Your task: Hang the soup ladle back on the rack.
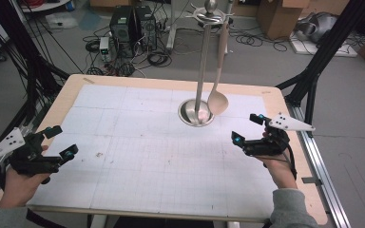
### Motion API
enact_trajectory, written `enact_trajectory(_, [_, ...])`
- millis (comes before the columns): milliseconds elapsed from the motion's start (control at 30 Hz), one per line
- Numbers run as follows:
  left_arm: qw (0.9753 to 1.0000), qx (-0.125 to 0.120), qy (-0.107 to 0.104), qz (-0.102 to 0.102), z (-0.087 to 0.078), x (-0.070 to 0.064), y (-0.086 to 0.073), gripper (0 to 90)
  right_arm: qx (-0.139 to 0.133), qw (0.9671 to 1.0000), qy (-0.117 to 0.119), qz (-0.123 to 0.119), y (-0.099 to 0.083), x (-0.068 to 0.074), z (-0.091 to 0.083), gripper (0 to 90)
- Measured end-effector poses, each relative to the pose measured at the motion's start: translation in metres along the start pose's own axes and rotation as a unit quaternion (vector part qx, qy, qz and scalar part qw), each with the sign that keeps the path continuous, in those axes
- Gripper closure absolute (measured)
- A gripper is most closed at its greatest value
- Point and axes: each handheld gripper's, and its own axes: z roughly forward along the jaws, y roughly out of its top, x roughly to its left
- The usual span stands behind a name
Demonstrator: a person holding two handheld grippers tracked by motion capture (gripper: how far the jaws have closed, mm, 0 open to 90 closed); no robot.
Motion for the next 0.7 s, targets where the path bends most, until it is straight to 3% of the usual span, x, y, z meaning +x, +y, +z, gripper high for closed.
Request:
enact_trajectory(200, [0.9999,0.008,0.002,0.011,0.004,-0.004,-0.001,1.8,0.001,1.0,0.01,0.001,-0.019,0.002,-0.009,0.0])
enact_trajectory(367, [0.9996,0.017,-0.009,0.02,0.01,-0.01,-0.002,1.8,0.012,0.9998,0.012,0.011,-0.038,-0.003,-0.014,0.0])
enact_trajectory(700, [0.9997,0.015,-0.003,0.019,0.008,-0.007,-0.003,1.8,-0.015,0.9995,0.002,0.027,-0.053,-0.015,-0.046,0.0])
